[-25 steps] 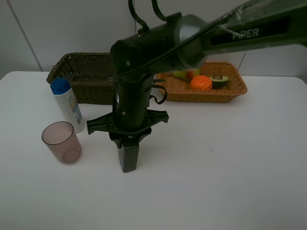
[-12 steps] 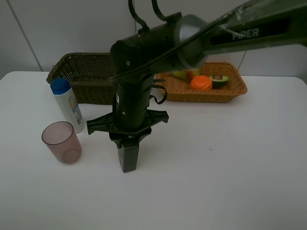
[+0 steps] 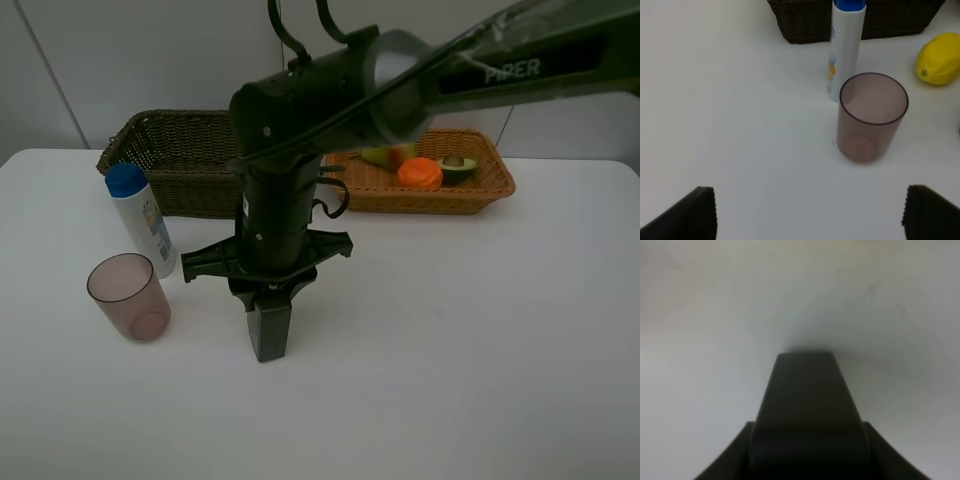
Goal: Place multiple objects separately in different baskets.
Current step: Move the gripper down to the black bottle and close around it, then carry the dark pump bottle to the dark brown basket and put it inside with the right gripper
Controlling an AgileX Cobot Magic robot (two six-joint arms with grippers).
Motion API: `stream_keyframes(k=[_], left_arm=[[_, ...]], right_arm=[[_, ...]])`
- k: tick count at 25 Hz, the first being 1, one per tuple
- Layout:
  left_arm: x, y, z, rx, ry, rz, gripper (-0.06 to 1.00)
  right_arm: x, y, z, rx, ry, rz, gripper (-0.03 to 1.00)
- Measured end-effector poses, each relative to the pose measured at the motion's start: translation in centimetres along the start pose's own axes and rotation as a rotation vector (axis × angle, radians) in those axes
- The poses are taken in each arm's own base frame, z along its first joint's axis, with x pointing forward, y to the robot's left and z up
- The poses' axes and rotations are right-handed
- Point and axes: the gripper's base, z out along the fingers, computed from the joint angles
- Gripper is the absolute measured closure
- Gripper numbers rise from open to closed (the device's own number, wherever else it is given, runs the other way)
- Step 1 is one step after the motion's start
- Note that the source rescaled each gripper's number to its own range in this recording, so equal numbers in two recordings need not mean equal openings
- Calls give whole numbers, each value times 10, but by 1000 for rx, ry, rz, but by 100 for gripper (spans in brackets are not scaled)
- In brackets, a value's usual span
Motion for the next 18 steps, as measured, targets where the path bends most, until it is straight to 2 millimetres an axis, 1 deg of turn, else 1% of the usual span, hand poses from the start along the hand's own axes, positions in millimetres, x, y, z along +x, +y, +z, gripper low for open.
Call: stream_keyframes(k=[8, 11, 18], left_arm=[[0, 0, 0, 0, 0, 0, -6], [0, 0, 0, 0, 0, 0, -6], [0, 0, 0, 0, 0, 0, -6]], right_arm=[[4, -2, -4, 14, 38, -11, 87], [0, 0, -16, 10, 30, -22, 87], [-14, 6, -49, 19, 2, -53, 87]])
